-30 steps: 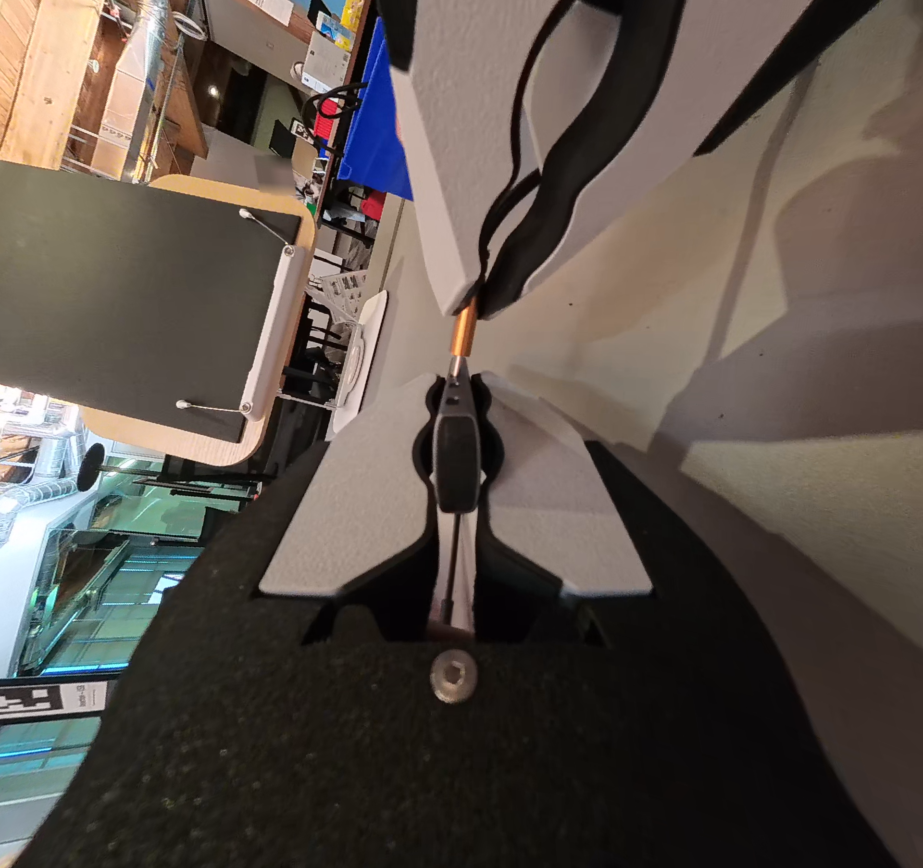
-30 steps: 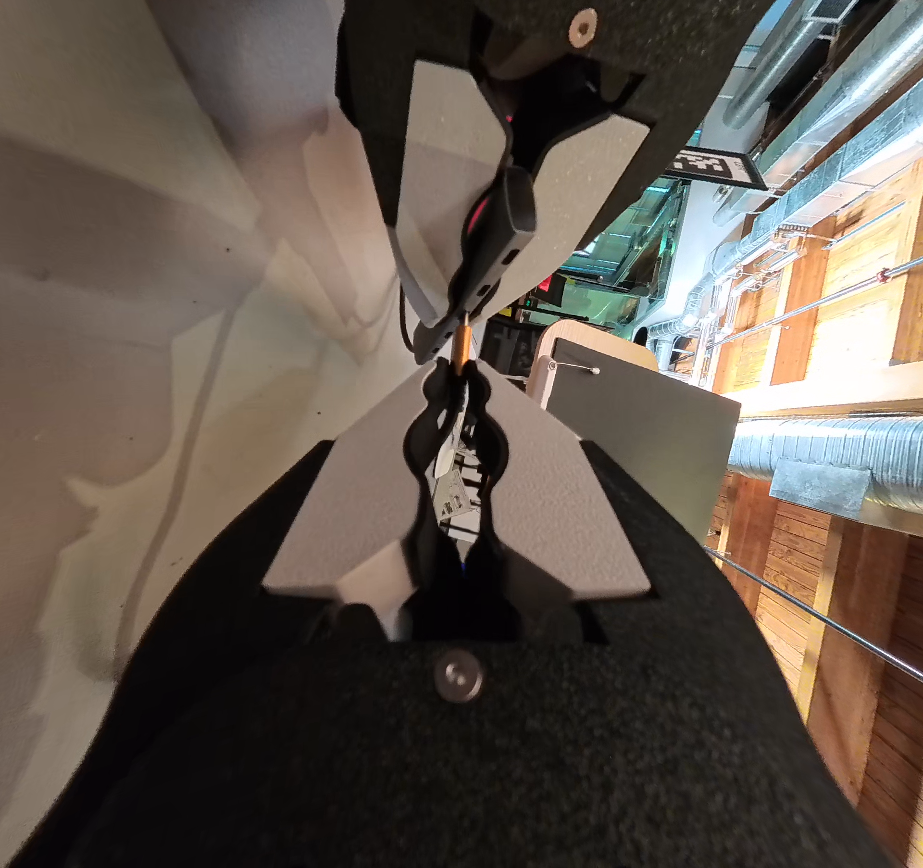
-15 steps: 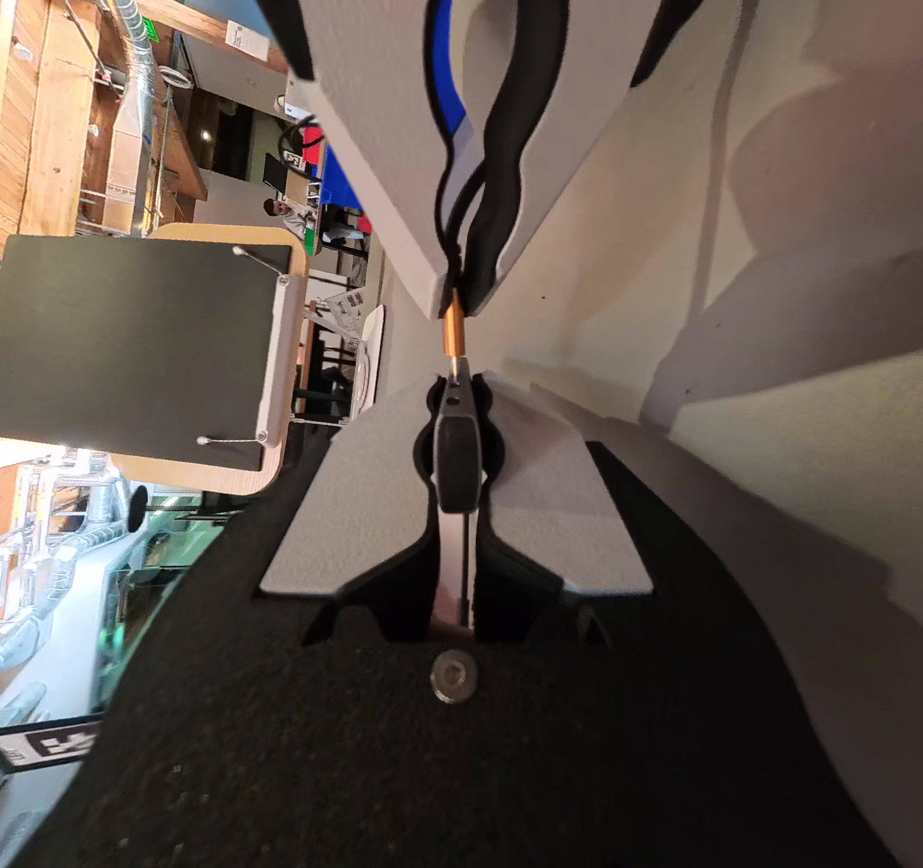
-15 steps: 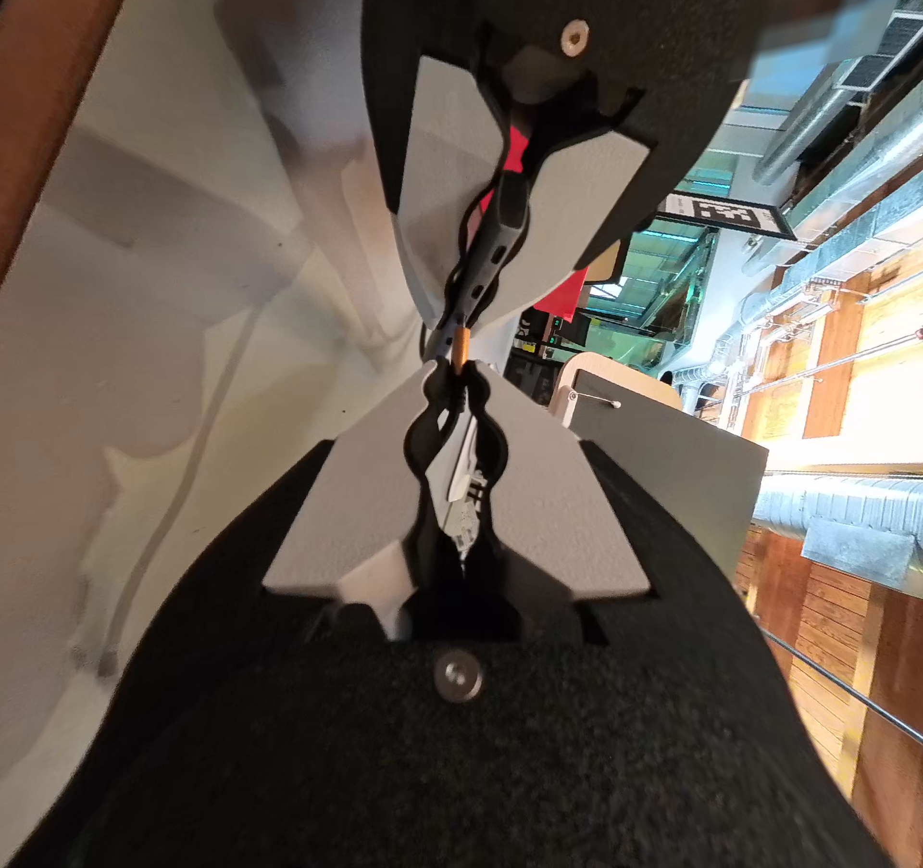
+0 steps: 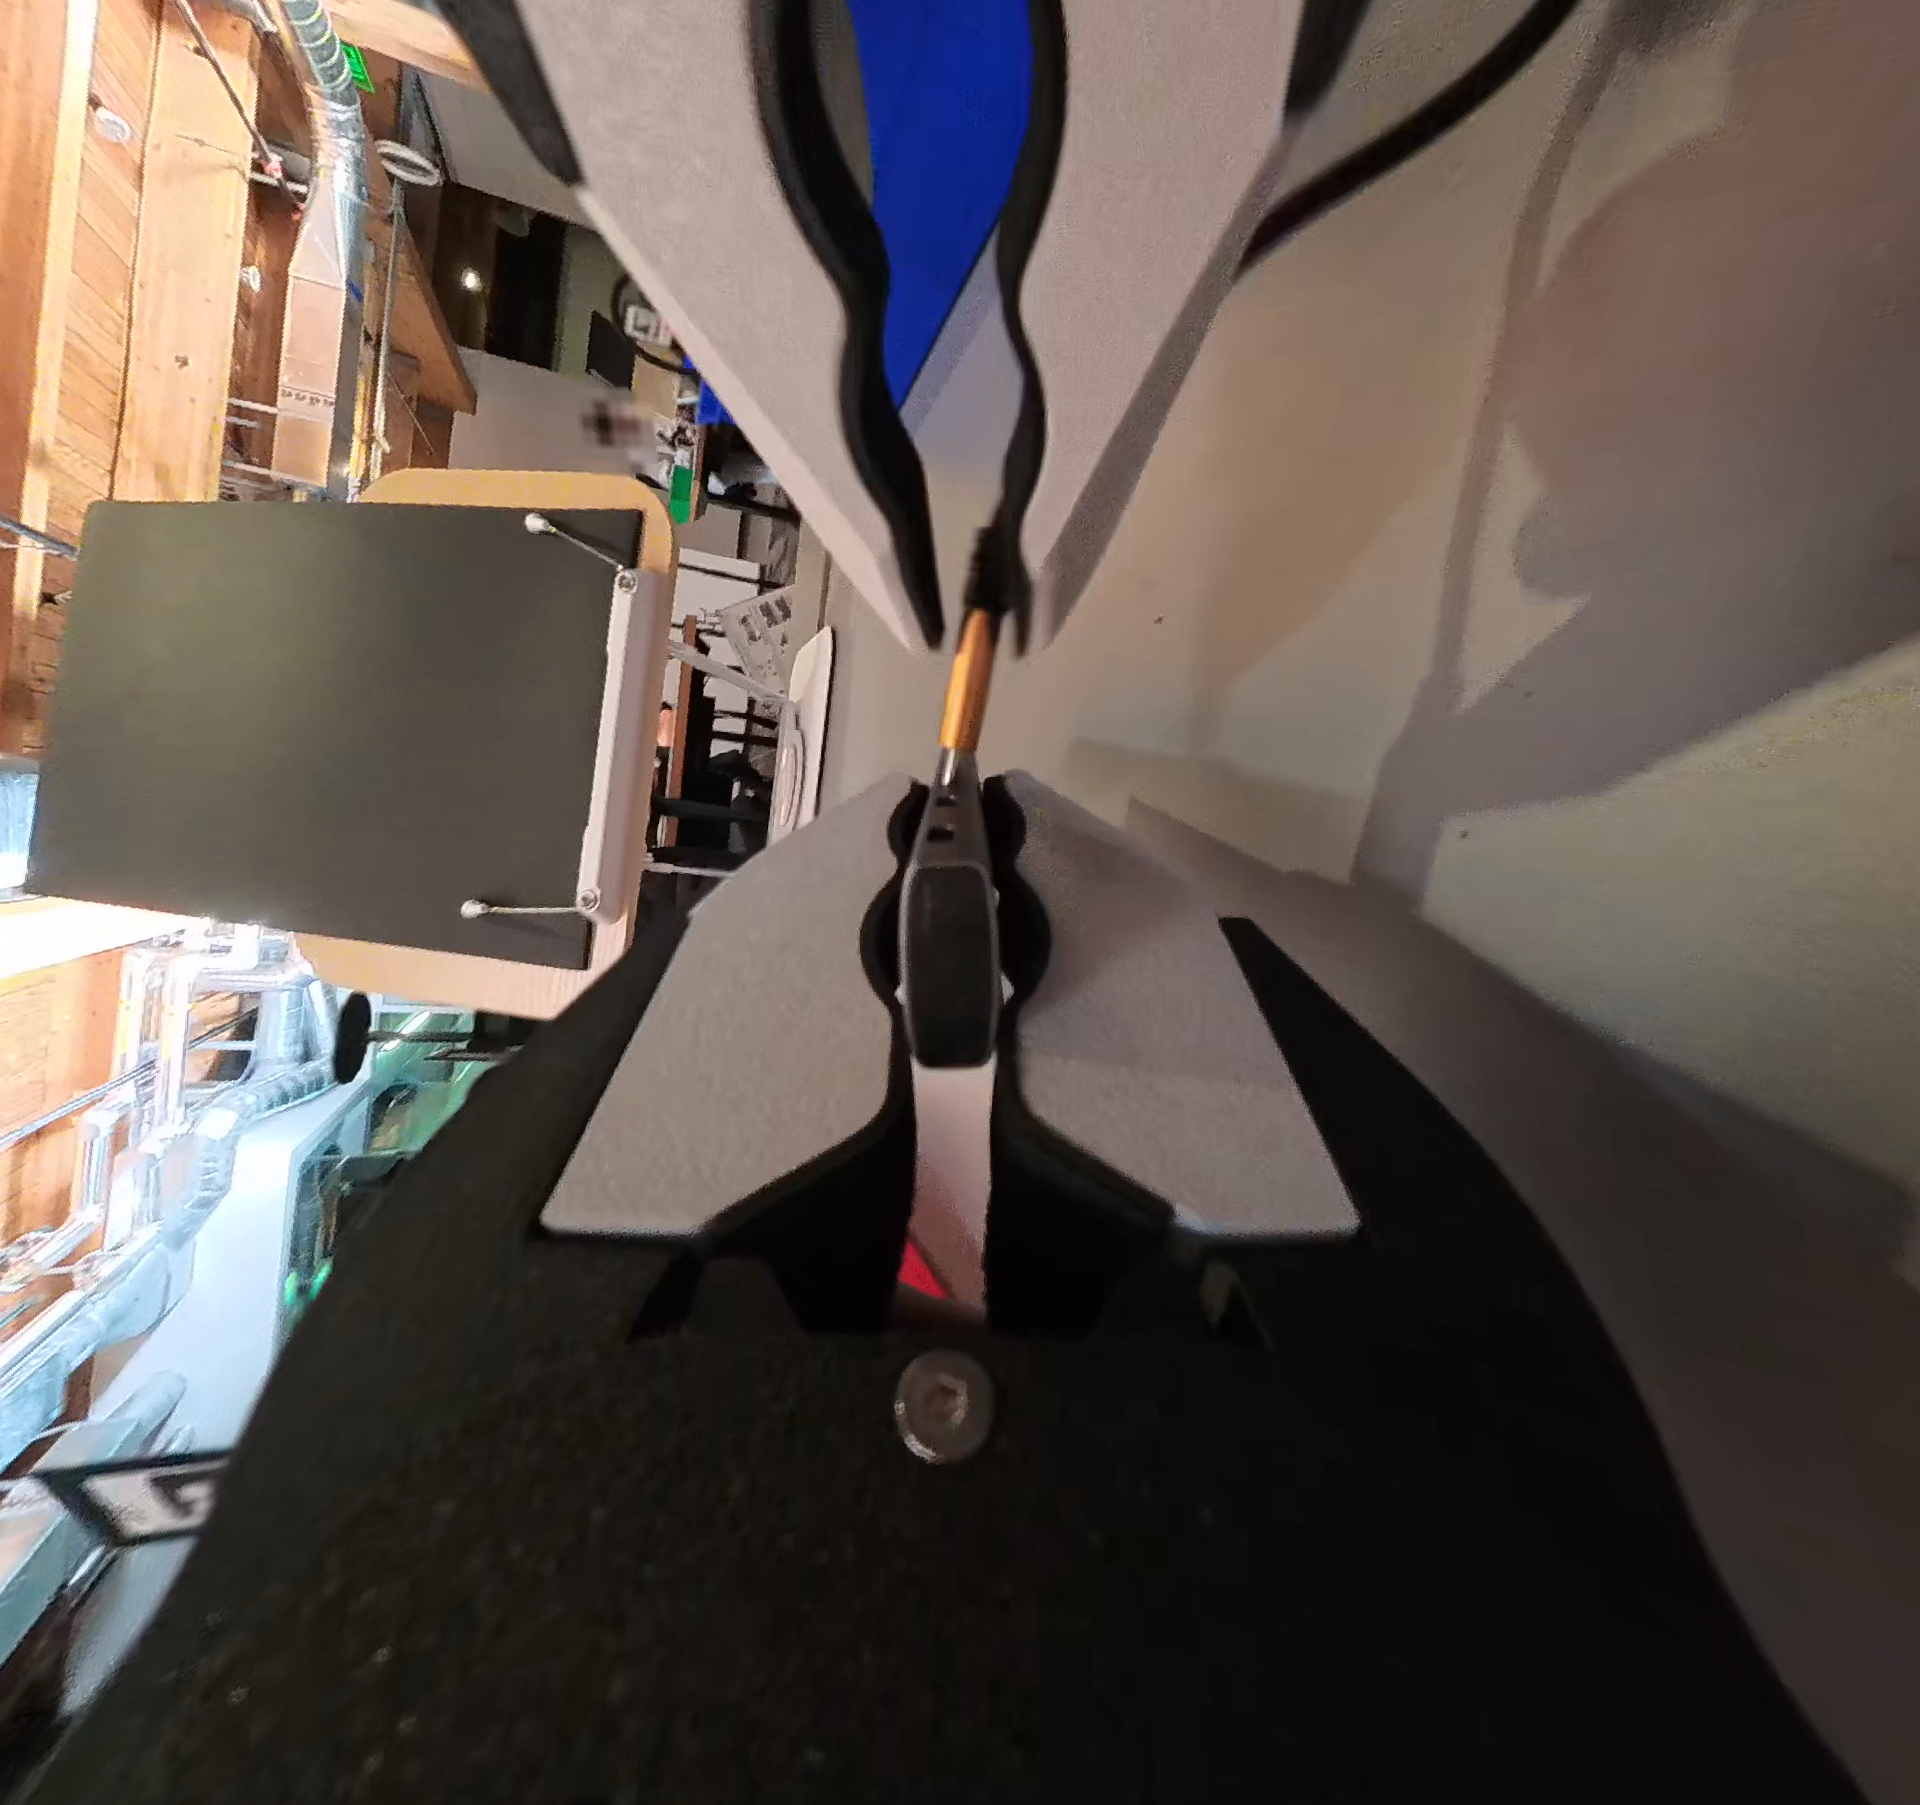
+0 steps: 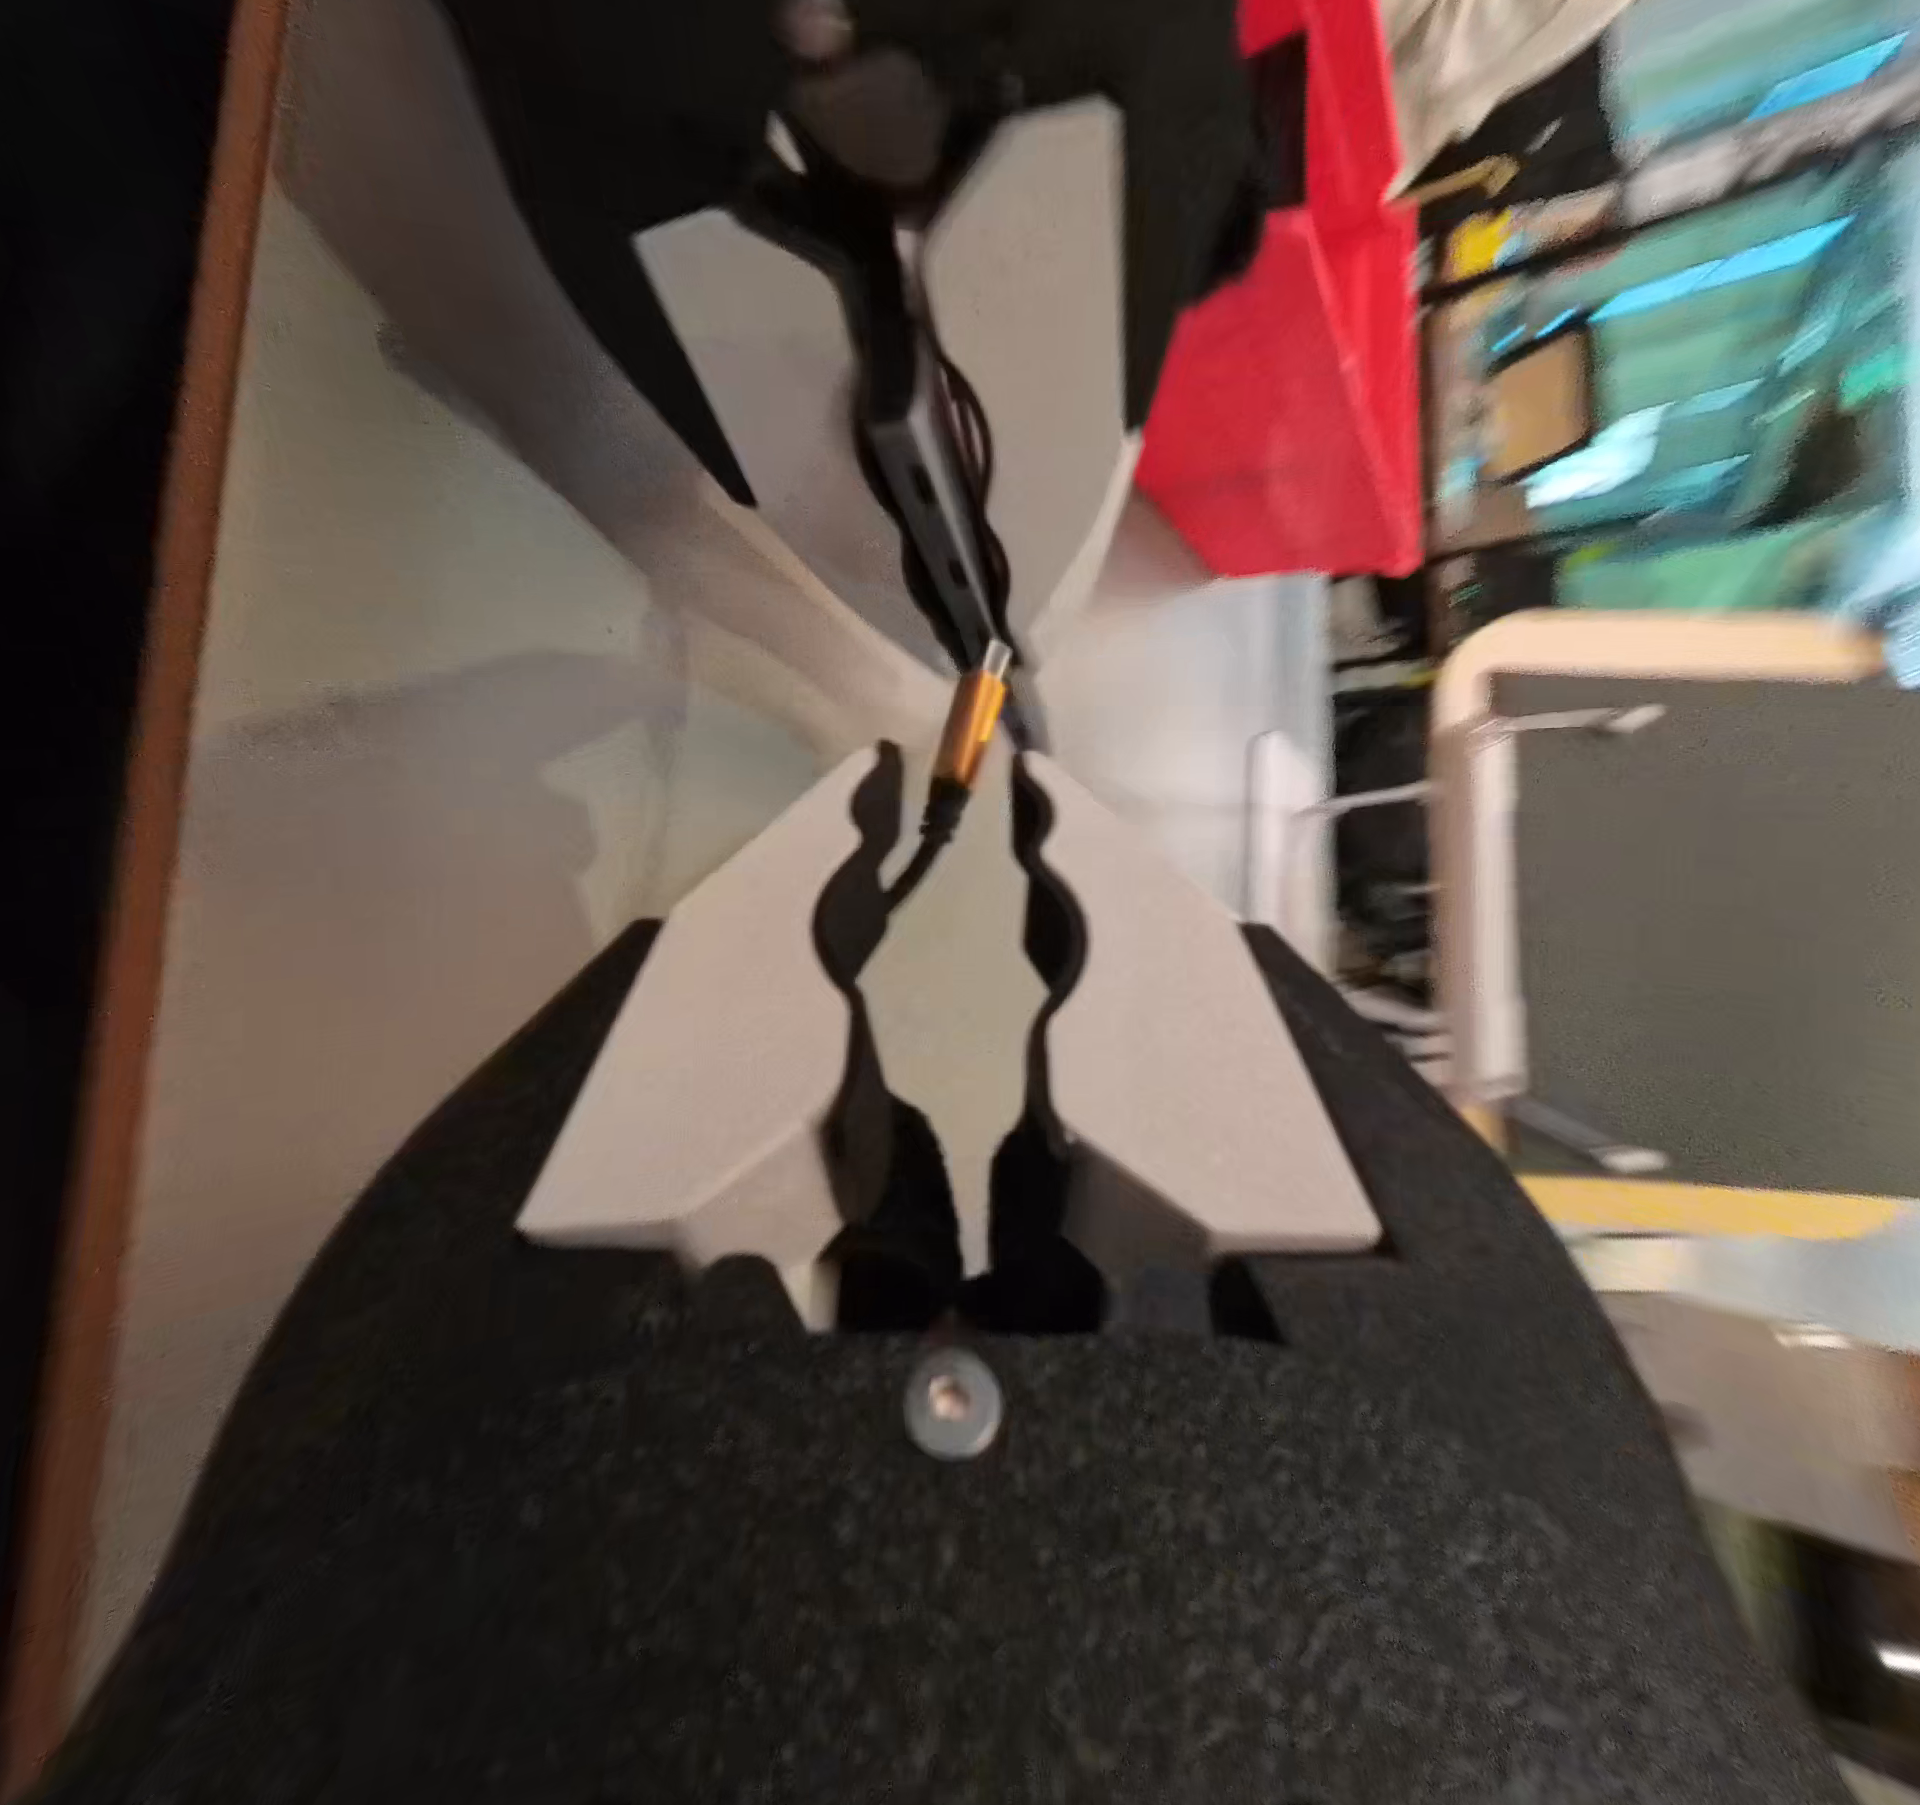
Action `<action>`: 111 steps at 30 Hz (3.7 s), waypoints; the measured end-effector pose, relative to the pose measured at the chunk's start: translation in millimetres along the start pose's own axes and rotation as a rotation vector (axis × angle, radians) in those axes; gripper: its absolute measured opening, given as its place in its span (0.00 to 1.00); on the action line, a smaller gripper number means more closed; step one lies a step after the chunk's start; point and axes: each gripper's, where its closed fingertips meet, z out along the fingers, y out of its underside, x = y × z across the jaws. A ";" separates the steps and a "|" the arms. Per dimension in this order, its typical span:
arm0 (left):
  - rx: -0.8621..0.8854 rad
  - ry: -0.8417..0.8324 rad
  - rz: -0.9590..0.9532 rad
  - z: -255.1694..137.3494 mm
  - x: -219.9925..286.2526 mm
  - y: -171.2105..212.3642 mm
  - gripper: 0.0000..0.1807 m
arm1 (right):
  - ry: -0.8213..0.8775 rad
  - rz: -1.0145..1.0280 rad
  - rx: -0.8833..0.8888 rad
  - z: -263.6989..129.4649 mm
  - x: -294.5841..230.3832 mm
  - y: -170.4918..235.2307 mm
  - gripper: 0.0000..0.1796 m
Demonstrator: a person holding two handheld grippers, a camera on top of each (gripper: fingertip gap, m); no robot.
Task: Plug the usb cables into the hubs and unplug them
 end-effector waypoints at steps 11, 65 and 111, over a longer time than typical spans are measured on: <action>-0.026 -0.006 -0.003 0.5 0.1 8.2 0.06 | -0.327 0.841 0.020 5.1 -5.3 41.5 0.15; -0.008 0.042 -0.178 5.7 -1.1 2.2 0.06 | 0.193 -0.190 -0.024 1.0 17.4 -3.7 0.15; 0.011 -0.057 -0.072 -2.5 -15.0 -7.4 0.06 | -0.472 1.120 0.369 -10.5 12.4 -10.8 0.06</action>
